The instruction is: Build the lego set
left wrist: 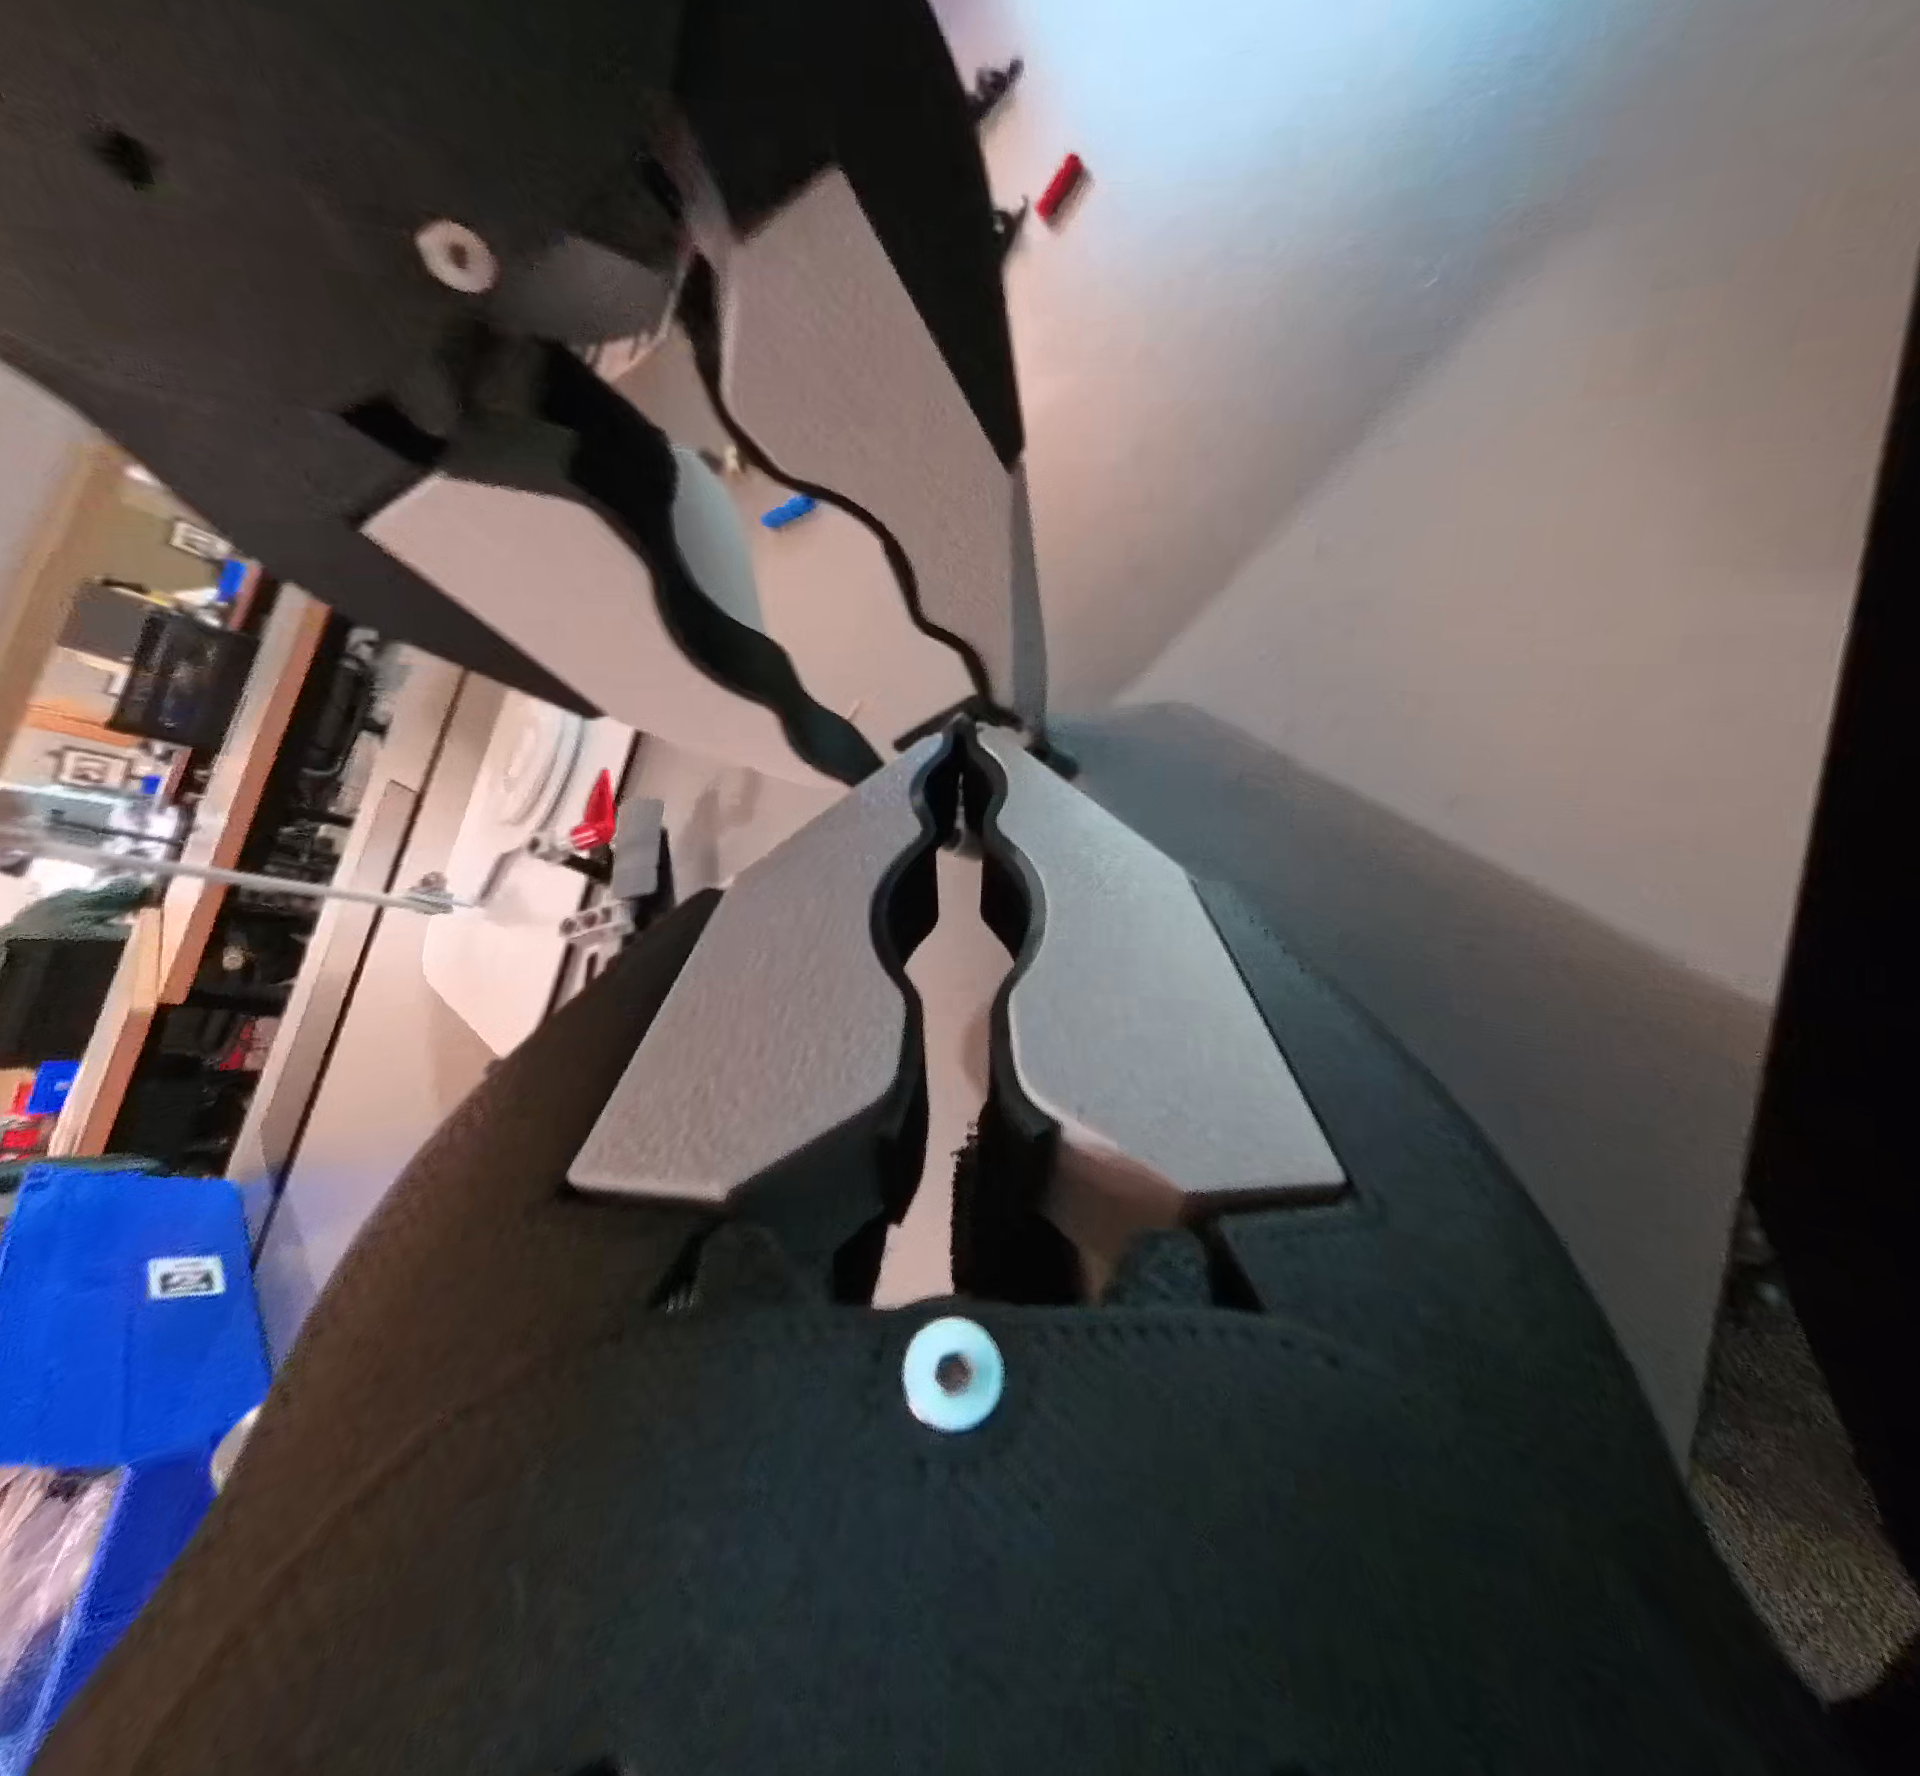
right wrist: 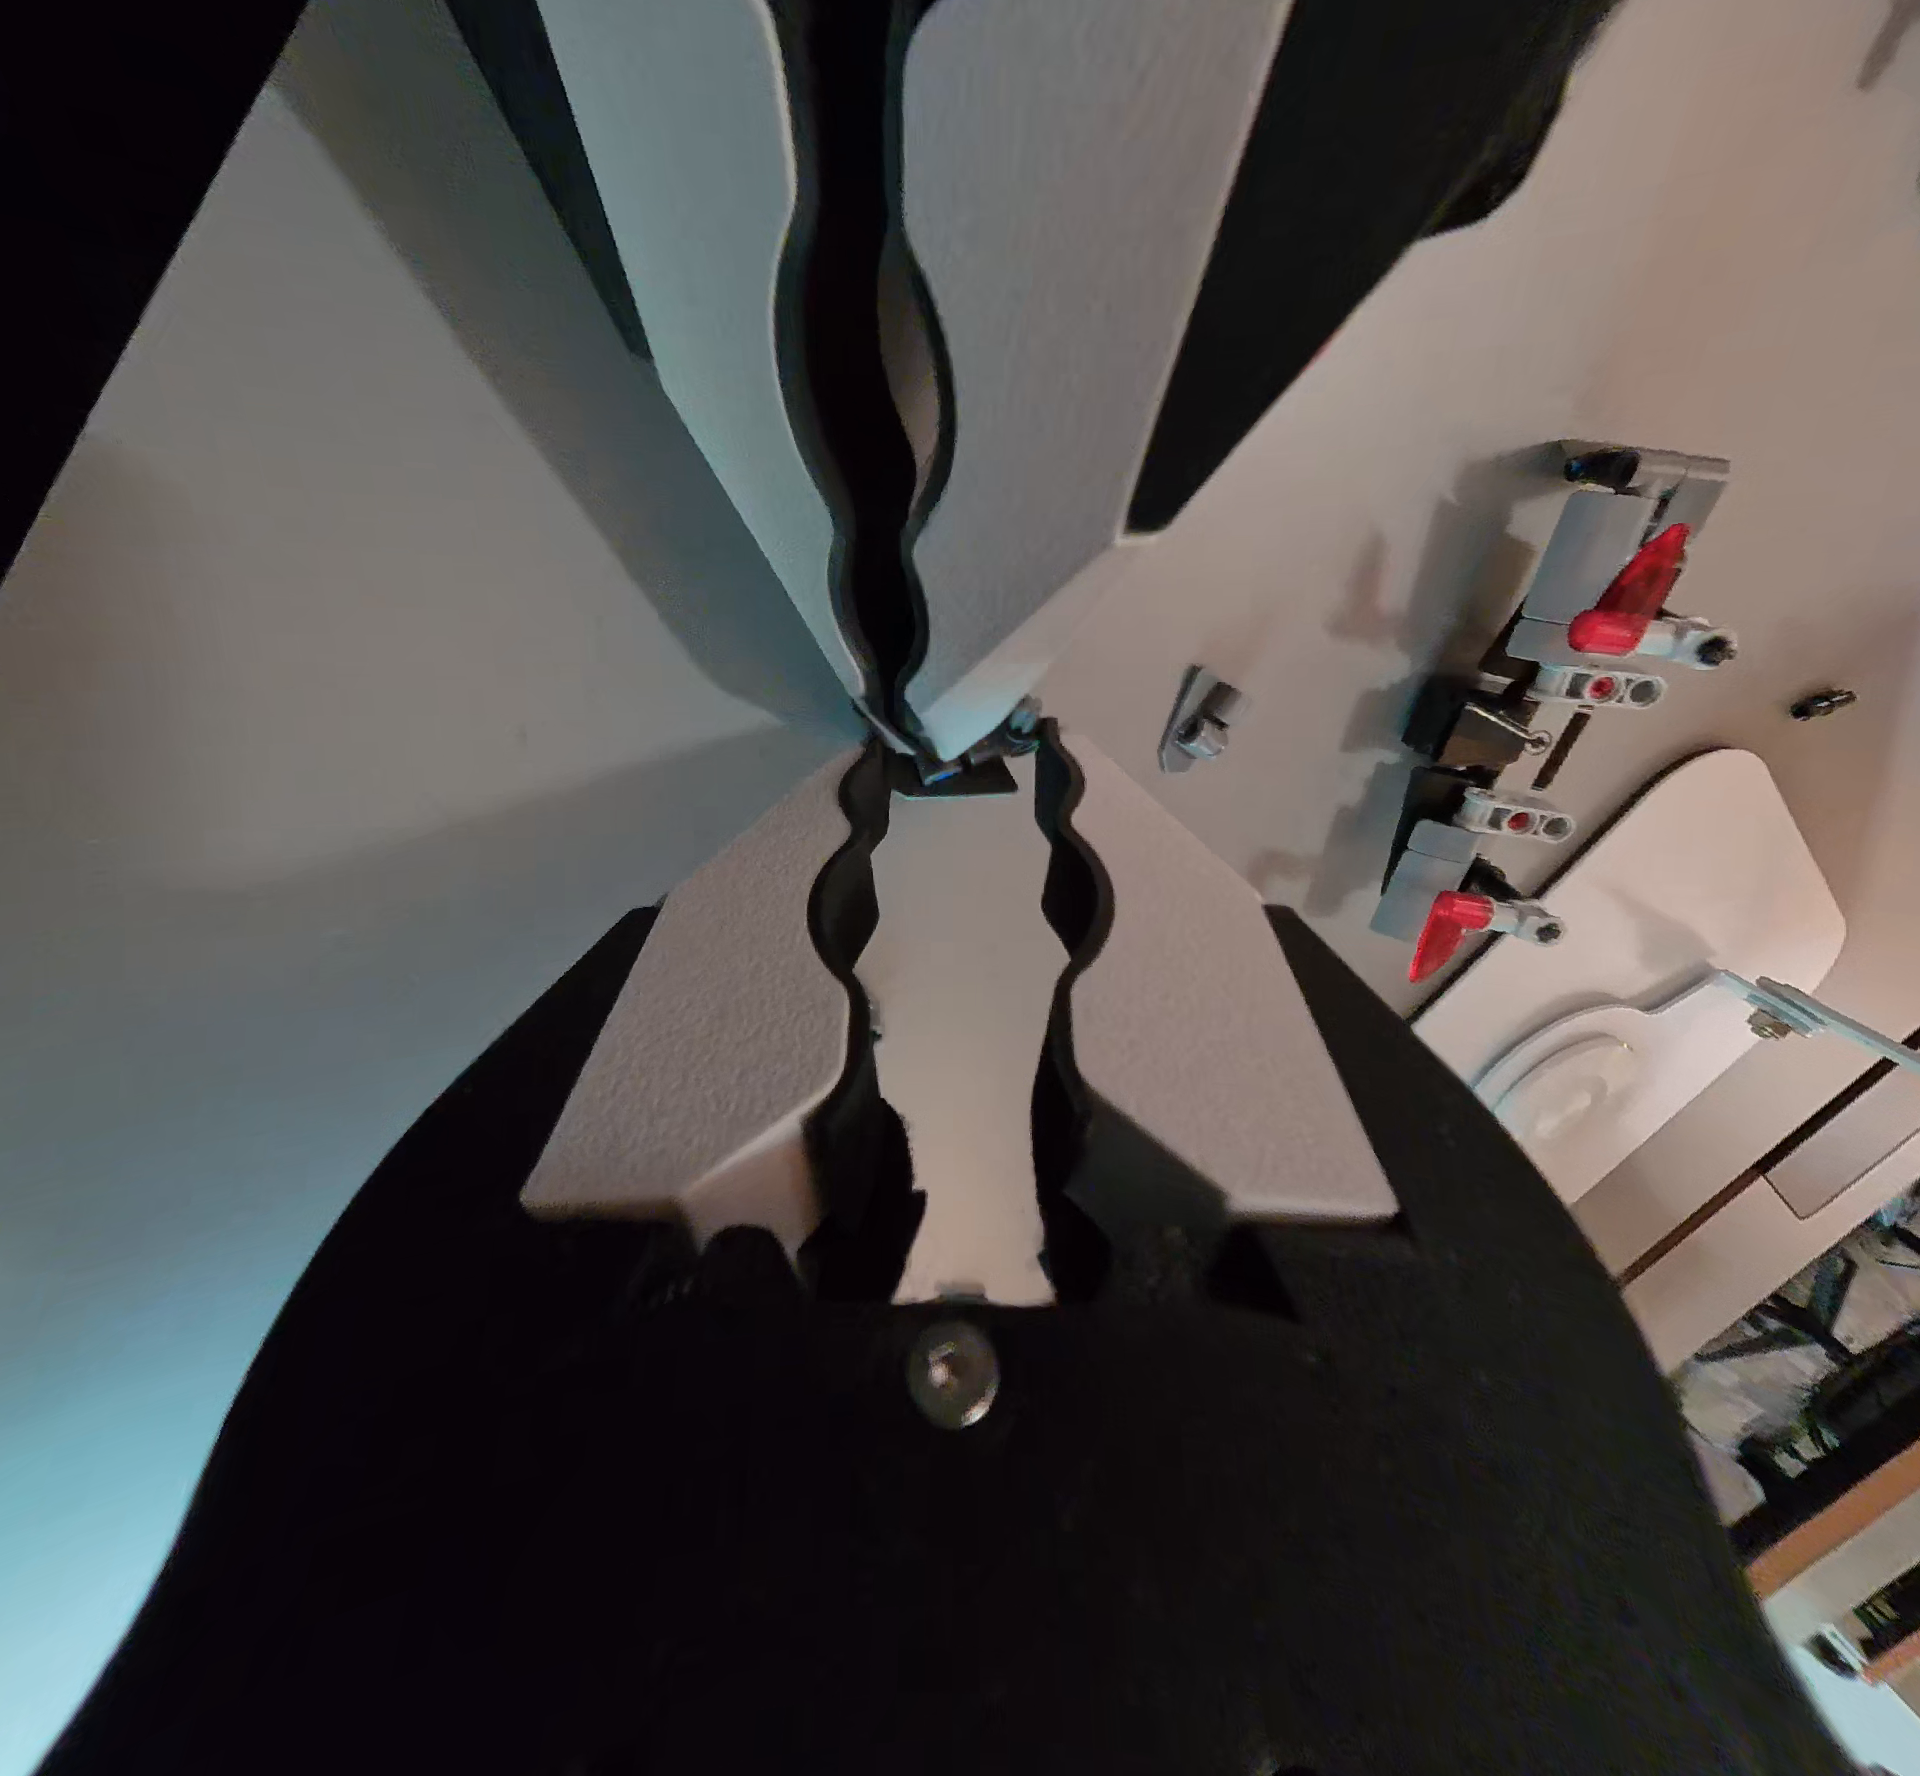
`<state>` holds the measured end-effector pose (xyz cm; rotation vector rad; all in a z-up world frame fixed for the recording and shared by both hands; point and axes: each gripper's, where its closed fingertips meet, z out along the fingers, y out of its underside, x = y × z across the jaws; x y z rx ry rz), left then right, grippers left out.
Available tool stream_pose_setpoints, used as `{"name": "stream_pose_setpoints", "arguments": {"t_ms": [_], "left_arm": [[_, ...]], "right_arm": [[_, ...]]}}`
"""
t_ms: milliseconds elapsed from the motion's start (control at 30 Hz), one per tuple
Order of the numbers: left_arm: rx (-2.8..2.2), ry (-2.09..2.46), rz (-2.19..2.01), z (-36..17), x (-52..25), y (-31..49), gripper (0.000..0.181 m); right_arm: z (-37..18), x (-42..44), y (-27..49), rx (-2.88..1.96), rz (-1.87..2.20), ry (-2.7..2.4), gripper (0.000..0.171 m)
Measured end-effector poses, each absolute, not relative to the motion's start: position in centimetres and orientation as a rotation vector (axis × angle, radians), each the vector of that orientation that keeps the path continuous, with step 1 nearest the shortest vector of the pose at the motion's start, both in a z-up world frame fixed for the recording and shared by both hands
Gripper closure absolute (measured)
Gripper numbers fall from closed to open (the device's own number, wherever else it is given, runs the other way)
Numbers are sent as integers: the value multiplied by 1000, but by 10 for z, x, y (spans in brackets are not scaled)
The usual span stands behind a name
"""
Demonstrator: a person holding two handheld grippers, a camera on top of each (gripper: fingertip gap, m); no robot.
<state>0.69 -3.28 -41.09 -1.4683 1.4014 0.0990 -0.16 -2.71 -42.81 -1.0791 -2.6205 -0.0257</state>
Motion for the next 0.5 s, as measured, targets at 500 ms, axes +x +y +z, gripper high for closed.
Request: {"name": "stream_pose_setpoints", "arguments": {"t_ms": [500], "left_arm": [[-1488,1348,114,-407,-6,-29,181]], "right_arm": [[-427,2,1,-1203,-13,-2545,145]]}}
